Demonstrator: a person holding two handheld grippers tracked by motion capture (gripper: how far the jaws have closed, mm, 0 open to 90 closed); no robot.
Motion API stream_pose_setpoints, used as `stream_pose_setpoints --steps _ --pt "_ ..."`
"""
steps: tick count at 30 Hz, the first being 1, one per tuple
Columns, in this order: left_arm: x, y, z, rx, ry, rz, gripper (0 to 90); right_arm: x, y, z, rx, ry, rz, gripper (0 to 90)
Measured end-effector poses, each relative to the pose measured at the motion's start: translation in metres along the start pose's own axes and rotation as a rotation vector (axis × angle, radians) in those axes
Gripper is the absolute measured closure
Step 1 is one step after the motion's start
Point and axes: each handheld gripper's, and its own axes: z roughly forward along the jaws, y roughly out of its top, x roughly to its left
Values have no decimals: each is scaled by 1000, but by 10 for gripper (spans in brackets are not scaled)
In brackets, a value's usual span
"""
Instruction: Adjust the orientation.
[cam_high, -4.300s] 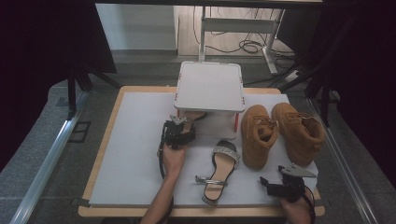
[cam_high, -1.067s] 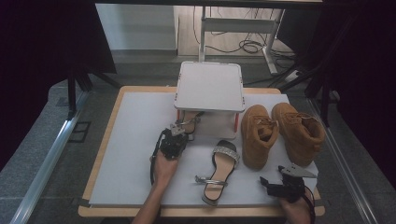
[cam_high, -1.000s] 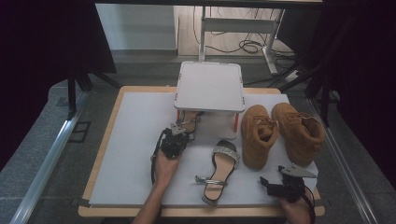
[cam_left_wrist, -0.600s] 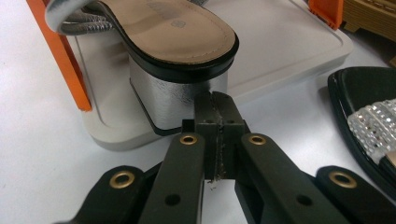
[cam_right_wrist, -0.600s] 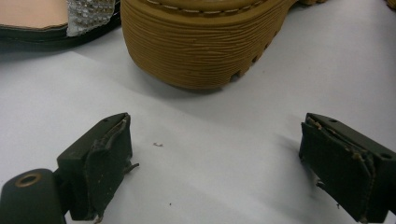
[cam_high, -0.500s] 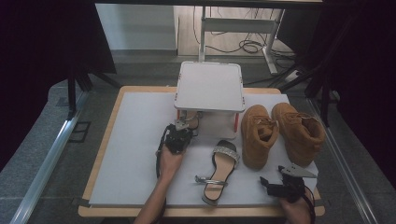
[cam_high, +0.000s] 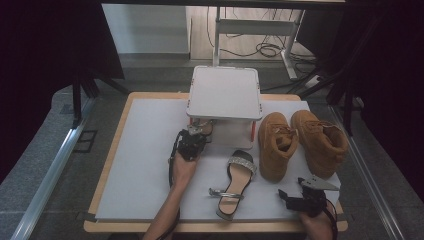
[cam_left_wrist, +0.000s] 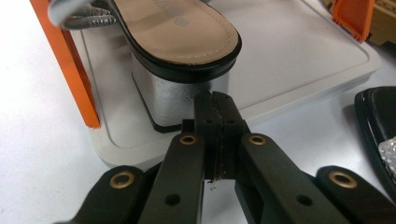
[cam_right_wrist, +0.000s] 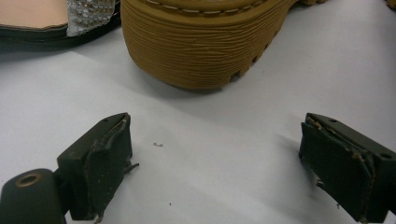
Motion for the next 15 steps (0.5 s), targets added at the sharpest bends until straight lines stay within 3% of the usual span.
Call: stream_pose_setpoints --steps 15 --pt "-1 -5 -8 4 9 12 851 0 0 0 0 0 0 98"
